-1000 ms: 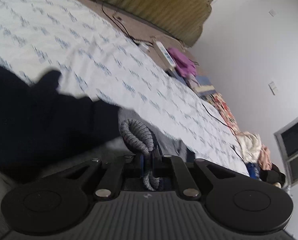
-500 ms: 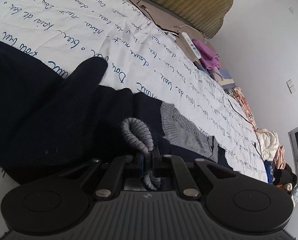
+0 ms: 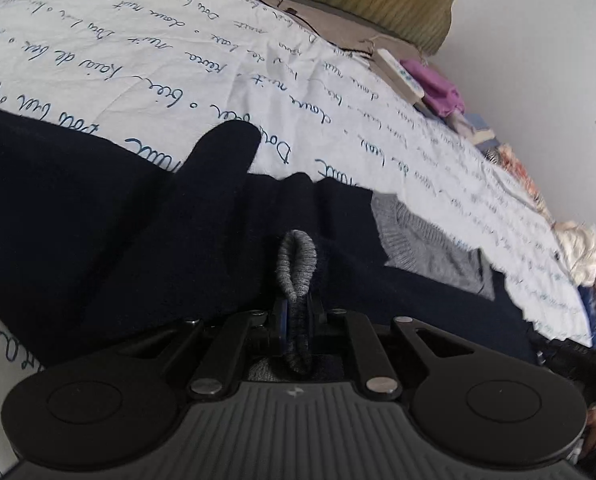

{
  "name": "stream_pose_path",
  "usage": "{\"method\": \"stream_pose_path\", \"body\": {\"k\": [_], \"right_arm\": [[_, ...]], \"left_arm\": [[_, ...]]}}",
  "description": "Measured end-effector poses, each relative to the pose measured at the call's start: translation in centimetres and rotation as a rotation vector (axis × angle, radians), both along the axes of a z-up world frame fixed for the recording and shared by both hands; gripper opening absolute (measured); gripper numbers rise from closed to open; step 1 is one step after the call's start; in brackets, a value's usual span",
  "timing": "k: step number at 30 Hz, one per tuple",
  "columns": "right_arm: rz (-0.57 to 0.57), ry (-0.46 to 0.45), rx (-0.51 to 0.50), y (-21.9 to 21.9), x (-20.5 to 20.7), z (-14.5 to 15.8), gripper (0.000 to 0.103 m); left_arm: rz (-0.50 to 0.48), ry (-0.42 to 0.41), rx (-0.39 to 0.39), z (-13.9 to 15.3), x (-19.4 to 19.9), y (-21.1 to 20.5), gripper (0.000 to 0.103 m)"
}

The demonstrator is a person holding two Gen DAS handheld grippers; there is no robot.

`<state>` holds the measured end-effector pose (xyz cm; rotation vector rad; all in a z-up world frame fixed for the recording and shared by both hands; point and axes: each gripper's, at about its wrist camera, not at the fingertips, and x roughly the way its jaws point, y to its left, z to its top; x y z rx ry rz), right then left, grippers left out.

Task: Fold small clothes

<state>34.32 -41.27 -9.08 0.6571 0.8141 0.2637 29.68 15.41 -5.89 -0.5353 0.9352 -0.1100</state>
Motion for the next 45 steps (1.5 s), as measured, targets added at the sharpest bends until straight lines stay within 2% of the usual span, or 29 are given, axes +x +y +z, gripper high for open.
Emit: {"method": "stream_pose_path", "body": {"k": [2, 4, 6, 8, 11, 12, 13, 14, 17, 19, 20, 22, 24, 26, 28, 30, 31, 32, 34, 38, 41, 44, 45], "right_arm": [[-0.014, 0.020, 0.015, -0.2, -0.1, 0.4, 0.025], [-0.044, -0.008, -0.007, 0.2, -0.9, 1.6, 0.028], [-0.035, -0.096, -0.080, 1.2, -2.2, 3.6, 0.028], [0.027, -0.193, -0.143, 3.4, -3.6, 5.5, 0.032], [0.161, -0.256, -0.218, 7.8, -4.6, 6.6, 0.061], [0.202, -0.256, -0.242, 9.2, -4.5, 6.3, 0.062], [0.223, -0.249, -0.285, 10.7, -4.2, 6.0, 0.062], [0.224, -0.236, -0.333, 11.8, -4.0, 5.5, 0.062], [0.209, -0.207, -0.444, 13.6, -3.4, 4.1, 0.062], [0.212, -0.158, -0.488, 13.9, -3.3, 2.4, 0.063], [0.215, -0.165, -0.493, 13.7, -3.5, 1.5, 0.064], [0.228, -0.268, -0.527, 13.9, -5.0, 0.4, 0.067], [0.228, -0.283, -0.546, 14.2, -5.2, 0.3, 0.071], [0.242, -0.287, -0.557, 14.5, -5.2, 0.3, 0.077], [0.248, -0.290, -0.553, 14.5, -5.3, 0.3, 0.080], [0.244, -0.294, -0.535, 14.3, -5.5, 0.4, 0.081], [0.244, -0.295, -0.522, 14.1, -5.5, 0.3, 0.082], [0.245, -0.294, -0.507, 14.0, -5.4, 0.3, 0.084], [0.247, -0.293, -0.483, 13.9, -5.2, 0.3, 0.086], [0.246, -0.294, -0.485, 14.0, -5.3, 0.2, 0.087], [0.240, -0.294, -0.474, 13.9, -5.3, 0.2, 0.087], [0.238, -0.293, -0.468, 13.8, -5.2, 0.2, 0.087], [0.238, -0.292, -0.465, 13.8, -5.2, 0.2, 0.088]], "left_arm": [[-0.008, 0.013, -0.010, 0.2, -0.5, 0.3, 0.018], [-0.015, 0.005, -0.010, 1.0, -1.3, 0.5, 0.025], [-0.009, -0.051, 0.003, 2.5, -2.4, 0.5, 0.029], [0.043, -0.144, 0.063, 4.5, -3.7, 0.4, 0.029], [0.037, -0.285, 0.095, 6.3, -4.7, -1.6, 0.031], [0.015, -0.286, 0.088, 6.1, -4.4, -2.6, 0.035], [-0.013, -0.267, 0.081, 5.5, -3.8, -3.7, 0.042], [-0.035, -0.242, 0.089, 4.5, -3.2, -5.0, 0.044], [-0.028, -0.175, 0.184, 1.5, -2.4, -7.3, 0.045], [0.019, -0.149, 0.171, -0.4, -2.4, -7.1, 0.044], [0.030, -0.185, 0.166, -0.9, -2.7, -7.0, 0.043], [0.012, -0.202, 0.241, -1.0, -3.1, -7.7, 0.036], [-0.013, -0.214, 0.283, -0.7, -3.4, -8.2, 0.036], [-0.023, -0.239, 0.251, 0.3, -4.0, -7.6, 0.036], [-0.008, -0.319, 0.144, 1.3, -5.6, -5.8, 0.038], [0.087, -0.439, 0.072, 2.6, -8.2, -2.7, 0.055], [0.178, -0.490, 0.059, 3.1, -9.4, -0.7, 0.080], [0.306, -0.527, 0.051, 3.4, -10.5, 1.8, 0.096], [0.537, -0.538, 0.012, 3.4, -11.8, 6.9, 0.097], [0.842, -0.412, -0.181, 1.6, -11.5, 17.5, 0.096], [0.990, -0.363, -0.272, -0.1, -11.1, 22.4, 0.096], [1.010, -0.308, -0.314, -1.7, -9.0, 24.9, 0.095], [1.004, -0.283, -0.303, -2.1, -8.3, 25.3, 0.093]]}}
